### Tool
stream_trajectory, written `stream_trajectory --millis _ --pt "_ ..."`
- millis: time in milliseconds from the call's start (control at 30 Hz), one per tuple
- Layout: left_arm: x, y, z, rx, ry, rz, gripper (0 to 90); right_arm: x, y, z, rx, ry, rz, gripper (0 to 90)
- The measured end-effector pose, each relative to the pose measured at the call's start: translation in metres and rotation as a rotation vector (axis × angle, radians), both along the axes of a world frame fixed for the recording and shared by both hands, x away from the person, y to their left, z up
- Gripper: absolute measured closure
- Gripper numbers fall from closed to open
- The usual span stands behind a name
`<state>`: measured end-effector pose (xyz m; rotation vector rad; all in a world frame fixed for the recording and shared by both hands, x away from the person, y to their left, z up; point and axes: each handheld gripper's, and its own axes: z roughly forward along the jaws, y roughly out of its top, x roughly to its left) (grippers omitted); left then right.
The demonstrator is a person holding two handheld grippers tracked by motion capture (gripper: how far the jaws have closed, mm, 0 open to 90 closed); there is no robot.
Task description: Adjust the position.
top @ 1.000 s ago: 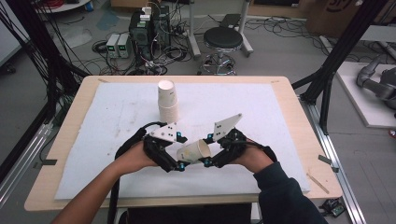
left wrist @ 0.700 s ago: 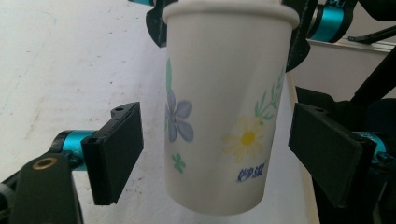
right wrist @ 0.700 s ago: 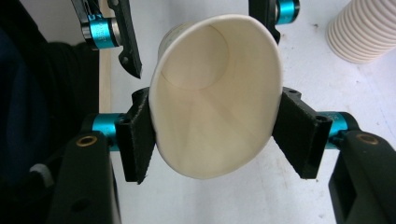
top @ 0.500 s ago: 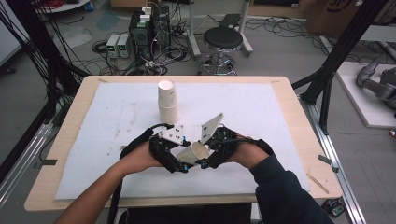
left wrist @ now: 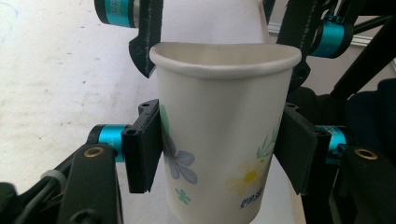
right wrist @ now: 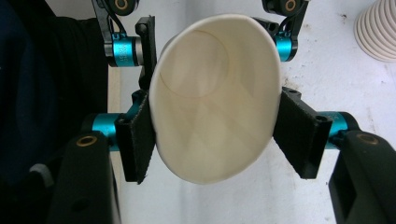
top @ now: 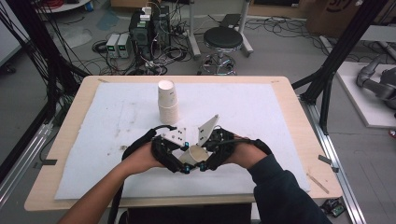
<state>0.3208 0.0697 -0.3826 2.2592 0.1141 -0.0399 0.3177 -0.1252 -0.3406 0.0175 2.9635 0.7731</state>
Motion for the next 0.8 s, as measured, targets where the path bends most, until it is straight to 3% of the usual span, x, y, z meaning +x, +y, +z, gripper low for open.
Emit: stream_trajectory --millis 100,200,300,367,500,800 --pt "0.001 0.003 0.000 -0.031 0.012 0.018 36.2 0.001 -0.001 0.002 0.036 -0.006 -0.017 30.6" --pt "0.003 0.008 -0.001 -0.054 0.014 0.044 35.5 0.002 -0.007 0.006 0.114 -0.006 -0.067 22.2" --pt "0.005 0.015 -0.004 -0.087 0.028 0.081 34.3 0.004 -0.017 0.011 0.183 -0.017 -0.112 21.6" --pt "0.005 0.020 -0.006 -0.116 0.033 0.110 34.1 0.004 -0.027 0.015 0.262 -0.009 -0.143 21.6" --pt "0.006 0.032 -0.011 -0.179 0.042 0.163 34.1 0.002 -0.046 0.019 0.355 -0.038 -0.200 21.6" --pt "0.003 0.058 -0.021 -0.319 0.013 0.281 33.5 -0.002 -0.091 0.000 0.506 -0.071 -0.379 21.6"
